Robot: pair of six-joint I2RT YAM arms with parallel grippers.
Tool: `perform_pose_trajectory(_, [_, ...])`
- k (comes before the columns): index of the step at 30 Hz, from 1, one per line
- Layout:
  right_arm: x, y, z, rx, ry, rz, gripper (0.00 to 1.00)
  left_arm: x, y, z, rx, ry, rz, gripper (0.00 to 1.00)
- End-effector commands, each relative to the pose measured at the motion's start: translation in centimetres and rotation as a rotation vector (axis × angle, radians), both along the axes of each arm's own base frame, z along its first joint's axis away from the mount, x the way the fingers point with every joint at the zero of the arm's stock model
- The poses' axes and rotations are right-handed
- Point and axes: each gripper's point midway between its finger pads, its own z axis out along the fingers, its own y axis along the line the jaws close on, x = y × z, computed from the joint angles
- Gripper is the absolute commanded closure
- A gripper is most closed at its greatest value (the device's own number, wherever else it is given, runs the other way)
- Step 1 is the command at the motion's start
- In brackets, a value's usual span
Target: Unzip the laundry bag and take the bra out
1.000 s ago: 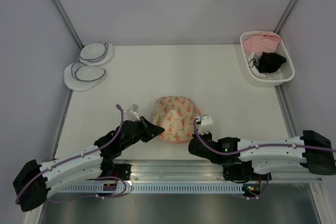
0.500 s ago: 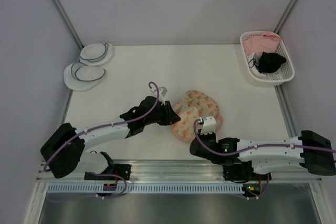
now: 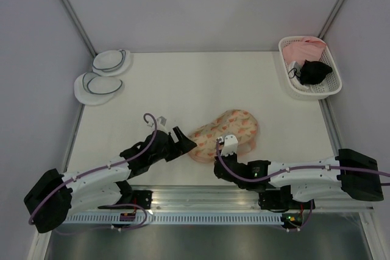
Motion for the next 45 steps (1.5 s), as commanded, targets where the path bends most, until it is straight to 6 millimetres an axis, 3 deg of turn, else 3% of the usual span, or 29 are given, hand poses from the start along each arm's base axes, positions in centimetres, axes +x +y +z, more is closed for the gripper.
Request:
perform_pose_trajectory(1, [-0.7, 5.8, 3.6, 0.255, -0.011, 0.146, 1.00, -1.3, 0.2, 0.2, -0.136, 0.093, 0.118, 0.08])
perform_pose_trajectory(4, [-1.0, 7.6, 4.5, 0.319, -0.013, 0.199, 1.00, -2.3, -0.2, 0.5, -0.197, 0.109, 0.129, 0.07])
perform_pose_trajectory(12, [-2.2, 10.6, 3.5, 0.331, 0.037, 0.298, 1.00, -2.1, -1.5, 1.3, -0.301, 0.117, 0.157, 0.08])
perform_pose_trajectory(14, [-2.3, 10.8, 3.1, 0.318, 0.045, 0.305, 1.00, -1.9, -1.9, 1.3, -0.325, 0.107, 0.156, 0.28])
perform_pose_trajectory(15, [-2.3, 10.7, 2.9, 0.304, 0.050, 0.304, 1.00, -1.9, -2.0, 1.2, -0.326, 0.104, 0.151, 0.55])
perform_pose_trajectory(18, [-2.1, 10.0, 2.8, 0.281, 0.044, 0.293, 1.00, -2.0, -1.9, 0.7, -0.315, 0.108, 0.151, 0.98])
perform_pose_trajectory(22, [-1.4, 7.8, 2.6, 0.210, 0.027, 0.236, 0.99, -1.7, -0.9, 0.9, -0.285, 0.072, 0.175, 0.98])
perform_pose_trajectory(25, [-0.7, 4.0, 0.8, 0.036, 0.043, 0.137, 1.00, -1.0, 0.6, 1.1, -0.223, 0.023, 0.200, 0.98])
perform_pose_trajectory(26, [-0.7, 1.9, 0.1, -0.050, 0.069, 0.081, 1.00, -0.6, 1.7, 1.4, -0.197, -0.005, 0.219, 0.98])
perform_pose_trajectory(30, [0.1, -2.9, -0.5, -0.190, 0.052, -0.076, 1.00, 0.2, 4.1, 2.4, -0.146, -0.076, 0.255, 0.98])
perform_pose_trajectory(36, [1.1, -7.3, -0.5, -0.203, 0.039, -0.218, 1.00, 1.2, 6.1, 3.9, -0.057, -0.137, 0.257, 0.98])
perform_pose_trajectory(38, [1.5, -8.5, 0.0, -0.187, 0.031, -0.271, 1.00, 1.9, 6.6, 4.2, -0.015, -0.164, 0.267, 0.98])
perform_pose_trajectory(45, [1.3, -8.0, 1.2, -0.124, 0.034, -0.242, 1.00, 6.7, 6.4, 7.4, 0.064, -0.301, 0.319, 0.98])
